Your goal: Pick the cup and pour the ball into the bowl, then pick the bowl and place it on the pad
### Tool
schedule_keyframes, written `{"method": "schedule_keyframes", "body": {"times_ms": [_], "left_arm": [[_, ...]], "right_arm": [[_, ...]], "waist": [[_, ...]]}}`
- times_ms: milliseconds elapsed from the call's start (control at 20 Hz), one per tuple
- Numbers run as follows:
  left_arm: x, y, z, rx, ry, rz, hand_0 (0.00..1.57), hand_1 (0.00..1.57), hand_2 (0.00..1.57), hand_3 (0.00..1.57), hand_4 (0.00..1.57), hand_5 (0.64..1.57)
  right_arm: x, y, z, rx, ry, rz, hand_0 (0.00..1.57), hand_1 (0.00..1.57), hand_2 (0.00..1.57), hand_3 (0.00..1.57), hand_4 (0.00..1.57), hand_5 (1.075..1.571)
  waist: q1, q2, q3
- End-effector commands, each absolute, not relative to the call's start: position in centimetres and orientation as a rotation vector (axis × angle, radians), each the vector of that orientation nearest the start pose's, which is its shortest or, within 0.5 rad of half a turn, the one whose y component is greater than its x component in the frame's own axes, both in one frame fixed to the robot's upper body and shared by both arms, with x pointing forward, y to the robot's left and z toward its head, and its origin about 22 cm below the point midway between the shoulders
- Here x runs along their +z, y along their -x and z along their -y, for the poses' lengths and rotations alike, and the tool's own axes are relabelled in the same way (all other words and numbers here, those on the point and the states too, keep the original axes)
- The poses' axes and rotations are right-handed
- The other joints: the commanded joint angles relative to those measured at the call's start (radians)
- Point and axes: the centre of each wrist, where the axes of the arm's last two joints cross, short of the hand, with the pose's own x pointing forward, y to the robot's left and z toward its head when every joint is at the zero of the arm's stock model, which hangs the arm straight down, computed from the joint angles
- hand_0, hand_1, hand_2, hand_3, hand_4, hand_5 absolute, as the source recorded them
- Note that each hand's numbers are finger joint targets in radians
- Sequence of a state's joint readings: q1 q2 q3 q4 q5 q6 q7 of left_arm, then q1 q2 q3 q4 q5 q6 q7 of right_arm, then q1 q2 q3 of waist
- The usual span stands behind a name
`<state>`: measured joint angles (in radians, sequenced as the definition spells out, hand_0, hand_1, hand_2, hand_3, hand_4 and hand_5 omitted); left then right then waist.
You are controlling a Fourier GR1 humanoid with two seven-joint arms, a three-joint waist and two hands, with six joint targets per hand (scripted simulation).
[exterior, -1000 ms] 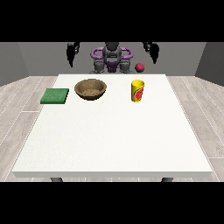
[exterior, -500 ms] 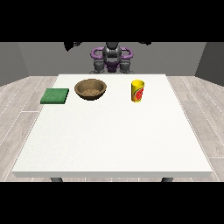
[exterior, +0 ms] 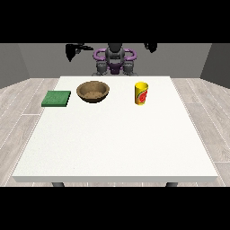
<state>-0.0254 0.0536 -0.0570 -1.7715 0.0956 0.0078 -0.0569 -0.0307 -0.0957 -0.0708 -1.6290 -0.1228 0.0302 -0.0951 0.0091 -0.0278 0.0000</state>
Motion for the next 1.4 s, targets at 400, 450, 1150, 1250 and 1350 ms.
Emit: {"method": "schedule_keyframes", "body": {"times_ms": [400,450,1150,1250,1350], "left_arm": [[6.7,-31.1,-26.5,-0.052,-0.067,1.973,0.00,0.00,0.00,0.00,0.00,1.252],[5.6,-31.2,-26.3,-0.086,-0.092,2.002,0.00,0.00,0.00,0.00,0.00,1.255],[-0.4,-34.6,-24.9,-0.028,-0.170,2.013,0.00,0.00,0.00,0.00,0.00,1.249],[-1.5,-34.1,-24.7,-0.015,-0.171,2.053,0.00,0.00,0.00,0.00,0.00,1.276],[-2.8,-34.4,-24.4,-0.025,-0.179,2.009,0.00,0.00,0.00,0.00,0.00,1.271]], "right_arm": [[3.2,-29.1,28.8,0.043,-0.033,1.904,0.00,0.00,0.00,0.00,0.00,1.561],[4.2,-30.0,28.5,0.032,-0.011,1.958,0.00,0.00,0.00,0.00,0.00,1.560],[5.3,-31.9,33.0,0.037,-0.041,1.944,0.00,0.00,0.00,0.00,0.00,1.563],[2.7,-30.9,33.3,0.025,-0.055,1.970,0.00,0.00,0.00,0.00,0.00,1.559],[2.8,-31.1,32.9,0.024,-0.063,1.937,0.00,0.00,0.00,0.00,0.00,1.559]], "waist": [[-0.057,0.232,0.0001],[-0.052,0.269,0.0000],[-0.114,0.284,-0.0002],[-0.116,0.323,-0.0001],[-0.121,0.282,-0.0002]]}}
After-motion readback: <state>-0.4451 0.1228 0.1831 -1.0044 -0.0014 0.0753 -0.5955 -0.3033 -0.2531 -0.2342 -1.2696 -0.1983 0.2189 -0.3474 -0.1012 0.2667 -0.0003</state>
